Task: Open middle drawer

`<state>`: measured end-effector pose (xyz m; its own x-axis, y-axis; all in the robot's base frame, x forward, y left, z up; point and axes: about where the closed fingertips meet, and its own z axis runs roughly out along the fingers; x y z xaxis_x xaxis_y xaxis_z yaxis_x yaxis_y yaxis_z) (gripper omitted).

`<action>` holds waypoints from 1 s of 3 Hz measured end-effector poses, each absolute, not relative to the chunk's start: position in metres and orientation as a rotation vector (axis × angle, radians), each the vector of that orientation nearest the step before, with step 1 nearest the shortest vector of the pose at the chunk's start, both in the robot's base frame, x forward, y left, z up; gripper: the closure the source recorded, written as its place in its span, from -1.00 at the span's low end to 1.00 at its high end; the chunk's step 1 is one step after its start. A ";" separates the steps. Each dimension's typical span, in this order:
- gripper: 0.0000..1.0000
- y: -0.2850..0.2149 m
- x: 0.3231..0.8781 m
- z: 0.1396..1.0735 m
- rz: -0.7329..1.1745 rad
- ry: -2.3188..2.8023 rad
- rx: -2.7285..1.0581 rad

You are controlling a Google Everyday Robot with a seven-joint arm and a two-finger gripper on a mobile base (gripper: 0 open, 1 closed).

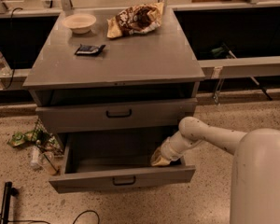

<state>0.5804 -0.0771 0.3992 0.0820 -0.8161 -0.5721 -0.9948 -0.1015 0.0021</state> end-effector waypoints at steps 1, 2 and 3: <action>1.00 -0.076 0.569 0.384 0.660 1.806 -1.983; 1.00 -0.080 0.536 0.377 0.740 1.843 -2.007; 1.00 -0.087 0.503 0.375 0.805 1.905 -1.989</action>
Offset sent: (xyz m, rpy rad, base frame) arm -0.0921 -0.0146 -0.0290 -0.0352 0.2182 0.0359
